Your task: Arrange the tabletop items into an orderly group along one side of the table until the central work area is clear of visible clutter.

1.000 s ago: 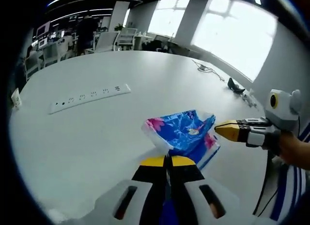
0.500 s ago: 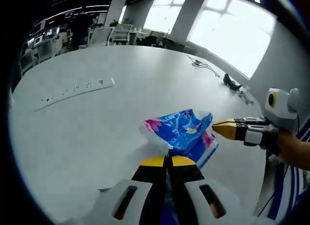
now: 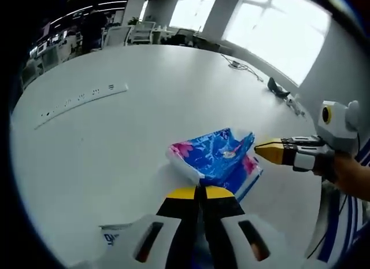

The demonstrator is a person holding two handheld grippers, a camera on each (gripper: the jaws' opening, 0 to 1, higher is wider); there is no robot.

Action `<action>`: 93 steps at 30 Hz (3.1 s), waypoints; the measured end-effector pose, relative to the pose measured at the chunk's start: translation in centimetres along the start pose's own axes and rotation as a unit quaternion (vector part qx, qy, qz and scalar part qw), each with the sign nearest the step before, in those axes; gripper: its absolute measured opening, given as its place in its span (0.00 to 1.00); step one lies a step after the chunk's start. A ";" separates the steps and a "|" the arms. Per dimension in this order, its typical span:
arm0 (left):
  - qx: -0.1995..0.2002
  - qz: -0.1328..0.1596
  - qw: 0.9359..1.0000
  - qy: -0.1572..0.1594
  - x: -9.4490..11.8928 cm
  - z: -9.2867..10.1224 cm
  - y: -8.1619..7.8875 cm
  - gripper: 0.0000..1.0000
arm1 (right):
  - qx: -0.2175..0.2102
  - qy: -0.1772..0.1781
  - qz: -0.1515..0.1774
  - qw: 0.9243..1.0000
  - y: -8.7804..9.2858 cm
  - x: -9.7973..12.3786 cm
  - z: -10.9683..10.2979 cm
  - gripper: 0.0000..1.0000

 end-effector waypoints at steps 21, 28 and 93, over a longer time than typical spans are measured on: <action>0.003 -0.028 1.000 0.000 0.0 -0.4 0.8 0.07 | -0.003 0.001 -0.002 1.000 0.4 -0.3 -0.5 0.00; 0.022 -0.022 0.999 -0.007 0.3 -0.8 0.7 0.10 | 0.001 0.001 -0.006 1.000 0.4 -0.2 -0.8 0.00; -0.041 0.114 0.993 -0.005 14.7 -4.7 0.4 0.84 | 0.004 0.026 0.074 0.997 1.2 5.8 -9.5 0.67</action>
Point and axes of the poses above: the point that each gripper's makers call its tool centre point, and the gripper's own axes: x roughly backward along the fingers, z roughly to its right, y roughly out of its underside, the point moved 10 cm from there along x, roughly backward along the fingers, and after that the axes turned 9 degrees about x, right-handed, at the moved point
